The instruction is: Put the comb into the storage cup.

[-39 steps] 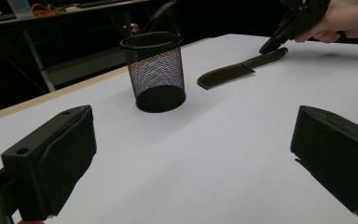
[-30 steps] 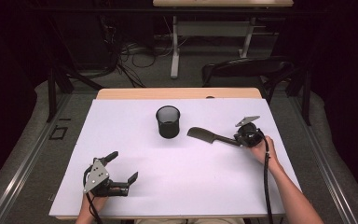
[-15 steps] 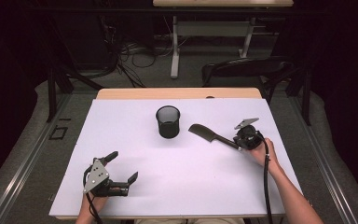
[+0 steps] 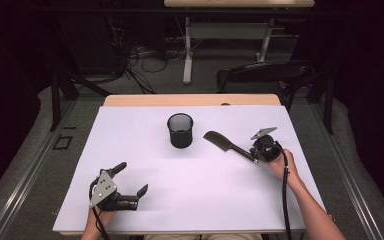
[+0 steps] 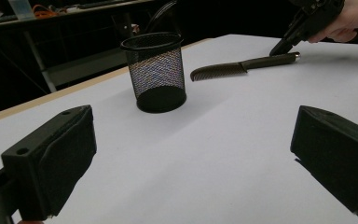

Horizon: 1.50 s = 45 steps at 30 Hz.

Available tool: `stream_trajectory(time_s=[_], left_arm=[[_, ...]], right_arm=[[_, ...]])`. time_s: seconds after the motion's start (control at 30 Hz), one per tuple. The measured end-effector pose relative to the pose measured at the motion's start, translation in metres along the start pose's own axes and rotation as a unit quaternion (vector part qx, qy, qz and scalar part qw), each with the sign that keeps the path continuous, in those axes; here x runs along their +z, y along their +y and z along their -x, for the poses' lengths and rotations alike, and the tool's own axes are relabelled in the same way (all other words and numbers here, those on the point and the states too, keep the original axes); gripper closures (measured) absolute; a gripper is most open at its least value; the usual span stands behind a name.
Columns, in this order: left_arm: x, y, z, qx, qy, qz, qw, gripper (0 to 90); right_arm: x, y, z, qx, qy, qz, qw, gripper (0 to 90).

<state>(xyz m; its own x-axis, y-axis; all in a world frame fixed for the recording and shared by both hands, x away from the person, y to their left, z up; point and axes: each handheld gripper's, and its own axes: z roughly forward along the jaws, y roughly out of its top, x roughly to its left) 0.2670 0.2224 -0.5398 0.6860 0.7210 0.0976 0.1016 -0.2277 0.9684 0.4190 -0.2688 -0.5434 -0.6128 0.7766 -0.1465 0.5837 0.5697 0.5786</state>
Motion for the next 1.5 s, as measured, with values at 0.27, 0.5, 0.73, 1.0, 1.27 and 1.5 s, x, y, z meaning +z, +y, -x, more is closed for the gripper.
stream_trajectory(time_s=[0.27,0.5,0.73,1.0,1.27,1.5], left_arm=[[0.0003,0.0002,0.0002,-0.001,-0.002,-0.001,1.0,0.2],[0.0001,0.0003,0.0001,-0.001,-0.001,-0.001,1.0,0.2],[0.0007,0.0006,0.0005,0.0,-0.002,-0.001,1.0,0.3],[0.0011,0.0006,0.0007,-0.001,-0.003,0.0,1.0,0.3],[0.0011,0.0007,0.0006,0.0,-0.002,0.0,1.0,0.3],[0.0016,0.0007,0.001,-0.001,-0.002,-0.001,1.0,0.3]], right_arm=[[-0.0007,0.0002,-0.0021,0.001,0.004,-0.003,1.0,90.0],[-0.0007,0.0002,-0.0063,-0.002,0.006,-0.006,1.0,90.0],[-0.001,0.0002,-0.0071,0.003,0.006,-0.007,1.0,90.0],[-0.0018,0.0006,-0.0079,0.004,0.01,-0.011,0.9999,90.0],[-0.002,0.0008,-0.0094,0.007,0.012,-0.012,0.9998,90.0],[-0.0059,0.0005,-0.0055,0.016,0.006,-0.011,0.9998,84.8]])
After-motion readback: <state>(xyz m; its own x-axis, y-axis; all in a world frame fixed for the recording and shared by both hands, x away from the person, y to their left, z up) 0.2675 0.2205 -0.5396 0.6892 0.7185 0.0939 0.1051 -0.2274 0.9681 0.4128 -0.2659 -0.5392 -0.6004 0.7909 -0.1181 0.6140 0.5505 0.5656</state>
